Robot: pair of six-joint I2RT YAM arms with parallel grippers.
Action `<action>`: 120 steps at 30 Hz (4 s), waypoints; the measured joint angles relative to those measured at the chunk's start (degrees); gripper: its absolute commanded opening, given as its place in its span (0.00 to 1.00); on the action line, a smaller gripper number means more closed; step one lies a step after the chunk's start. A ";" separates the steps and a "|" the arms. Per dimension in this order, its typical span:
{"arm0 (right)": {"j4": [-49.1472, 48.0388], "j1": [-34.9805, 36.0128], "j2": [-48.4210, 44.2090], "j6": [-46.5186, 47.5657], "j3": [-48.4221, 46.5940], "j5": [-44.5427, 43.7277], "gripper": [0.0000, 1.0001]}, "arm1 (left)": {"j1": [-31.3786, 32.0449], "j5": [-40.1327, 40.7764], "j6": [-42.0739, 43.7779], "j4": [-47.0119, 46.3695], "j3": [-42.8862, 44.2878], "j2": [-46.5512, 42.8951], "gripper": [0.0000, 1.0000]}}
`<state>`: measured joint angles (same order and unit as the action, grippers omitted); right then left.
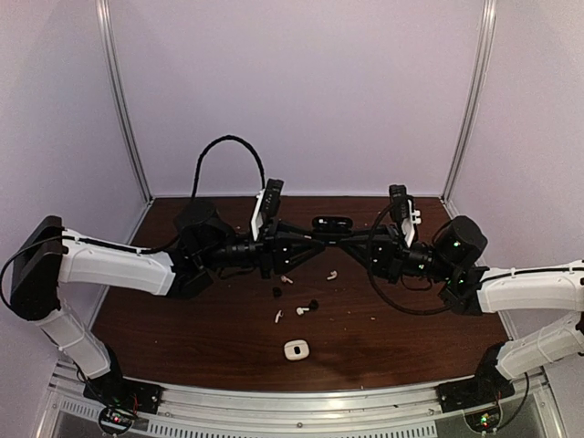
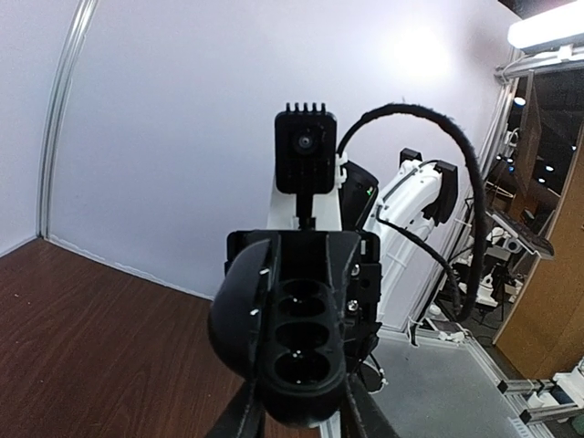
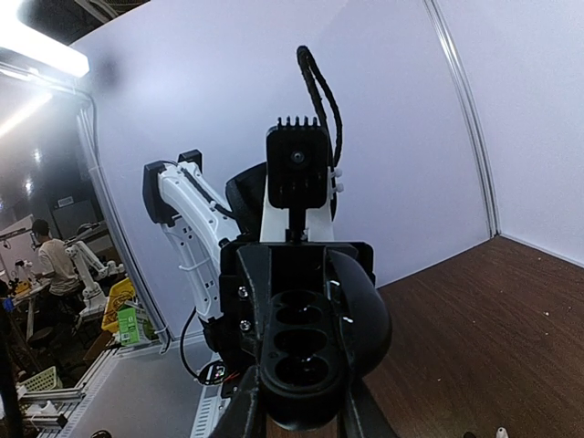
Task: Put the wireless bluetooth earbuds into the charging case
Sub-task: Pass from the right arm to the left, then pass from the left arm to the right, then pick up the left earbud from the center of the board.
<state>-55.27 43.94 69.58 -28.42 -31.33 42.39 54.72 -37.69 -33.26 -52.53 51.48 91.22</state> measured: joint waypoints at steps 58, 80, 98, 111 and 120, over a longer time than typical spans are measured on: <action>-3.74 0.00 0.09 -2.93 1.95 0.04 0.21 | -0.02 -1.18 -4.83 -7.52 0.70 3.63 0.13; -7.65 -0.20 2.95 -4.66 1.84 1.44 0.33 | 0.37 -1.36 -5.70 -10.40 0.72 5.11 0.12; -5.84 -0.26 2.60 -4.35 1.86 1.22 0.05 | 0.55 -0.26 -3.58 -8.00 0.70 4.90 0.62; 5.11 -5.25 -6.64 0.22 4.70 0.96 0.02 | -3.96 7.41 5.33 14.88 -4.15 -8.50 0.70; 18.64 -6.82 -13.60 6.62 6.19 -1.25 0.01 | -5.81 16.76 16.70 45.31 1.84 -5.68 0.66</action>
<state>-36.62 37.12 55.99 -21.80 -25.15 41.15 48.90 -20.93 -16.56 -7.22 53.32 85.54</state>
